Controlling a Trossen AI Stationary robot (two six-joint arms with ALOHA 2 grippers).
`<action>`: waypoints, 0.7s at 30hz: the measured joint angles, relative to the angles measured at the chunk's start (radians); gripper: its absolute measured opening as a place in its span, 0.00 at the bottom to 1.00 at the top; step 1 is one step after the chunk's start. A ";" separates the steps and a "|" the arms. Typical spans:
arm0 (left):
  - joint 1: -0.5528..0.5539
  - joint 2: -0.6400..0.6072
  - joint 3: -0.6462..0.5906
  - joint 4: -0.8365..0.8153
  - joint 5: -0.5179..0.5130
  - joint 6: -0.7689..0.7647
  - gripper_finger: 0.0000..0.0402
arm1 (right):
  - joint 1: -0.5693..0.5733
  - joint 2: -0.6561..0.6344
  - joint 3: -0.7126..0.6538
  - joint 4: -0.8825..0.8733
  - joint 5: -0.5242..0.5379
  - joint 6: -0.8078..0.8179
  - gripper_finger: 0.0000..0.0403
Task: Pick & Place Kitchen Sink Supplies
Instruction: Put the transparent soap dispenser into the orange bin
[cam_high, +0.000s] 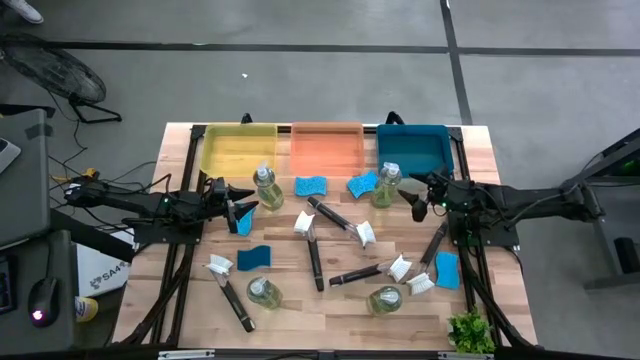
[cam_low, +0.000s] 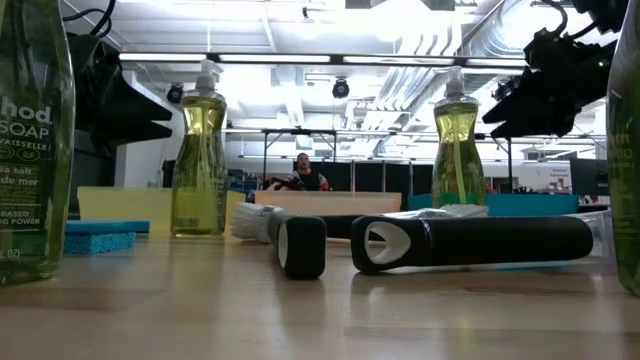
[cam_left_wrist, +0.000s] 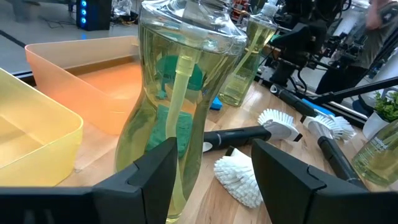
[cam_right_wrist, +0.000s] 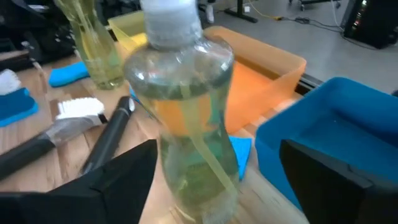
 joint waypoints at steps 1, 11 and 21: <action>0.000 0.000 0.000 0.000 0.000 0.000 0.50 | 0.000 0.010 0.000 0.017 -0.009 -0.007 0.85; 0.000 0.000 0.000 0.000 0.000 0.000 0.50 | 0.053 0.120 0.001 0.181 0.041 -0.110 0.90; 0.000 0.000 0.000 0.000 0.000 0.000 0.50 | 0.038 0.229 0.060 0.248 0.042 -0.188 0.90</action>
